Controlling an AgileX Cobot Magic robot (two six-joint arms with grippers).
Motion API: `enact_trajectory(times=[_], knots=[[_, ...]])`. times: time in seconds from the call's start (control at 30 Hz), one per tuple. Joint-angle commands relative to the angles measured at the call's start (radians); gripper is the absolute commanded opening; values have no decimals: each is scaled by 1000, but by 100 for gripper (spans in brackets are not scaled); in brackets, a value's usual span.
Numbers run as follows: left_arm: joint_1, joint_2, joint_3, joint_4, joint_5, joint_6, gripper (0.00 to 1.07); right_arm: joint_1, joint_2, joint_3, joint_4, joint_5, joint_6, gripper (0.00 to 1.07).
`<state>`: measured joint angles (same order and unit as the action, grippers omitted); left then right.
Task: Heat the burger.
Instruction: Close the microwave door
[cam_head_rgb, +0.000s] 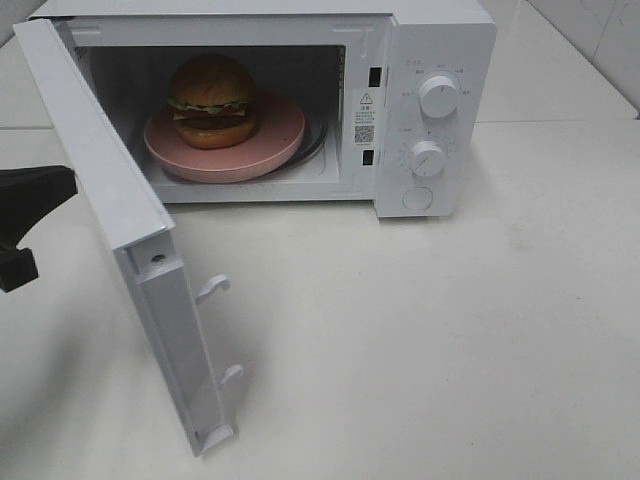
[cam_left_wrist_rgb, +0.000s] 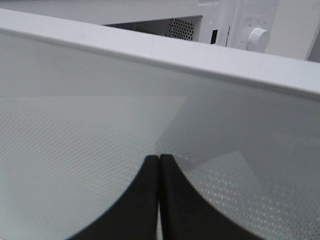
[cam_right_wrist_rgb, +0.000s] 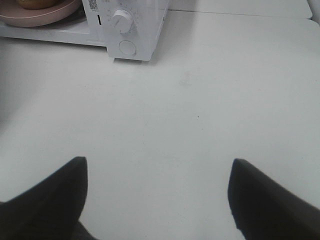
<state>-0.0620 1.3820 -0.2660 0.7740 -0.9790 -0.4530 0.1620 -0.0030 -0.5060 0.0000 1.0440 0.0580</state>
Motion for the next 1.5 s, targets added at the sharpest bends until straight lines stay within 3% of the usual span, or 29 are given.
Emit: enact_trajectory(times=[0.03,0.53,0.6,0.63,0.7,0.8,0.87,0.97,1.2,1.5], knots=[[-54,30,-42,-76,34,6,0,-2,-27,1,0,-6,13,75],[-237,148,-174,-340,64,22,0,-2,-27,1,0,-6,13,75],[-297,176,-193,-429,65,106,0,-2,-27,1,0,-6,13,75],[-297,176,-193,-429,65,106,0,-2,-27,1,0,-6,13,75],[-349,198,-210,-520,65,170,0,-2,-27,1,0,-6,13,75],[-366,203,-217,-547,65,181,0,-2,-27,1,0,-6,13,75],[-426,240,-248,-671,64,210,0,-2,-27,1,0,-6,13,75],[-466,273,-279,-733,64,234,0,-2,-27,1,0,-6,13,75],[-533,343,-359,-791,65,269,0,-2,-27,1,0,-6,13,75],[-610,445,-490,-917,85,269,0,-2,-27,1,0,-6,13,75]])
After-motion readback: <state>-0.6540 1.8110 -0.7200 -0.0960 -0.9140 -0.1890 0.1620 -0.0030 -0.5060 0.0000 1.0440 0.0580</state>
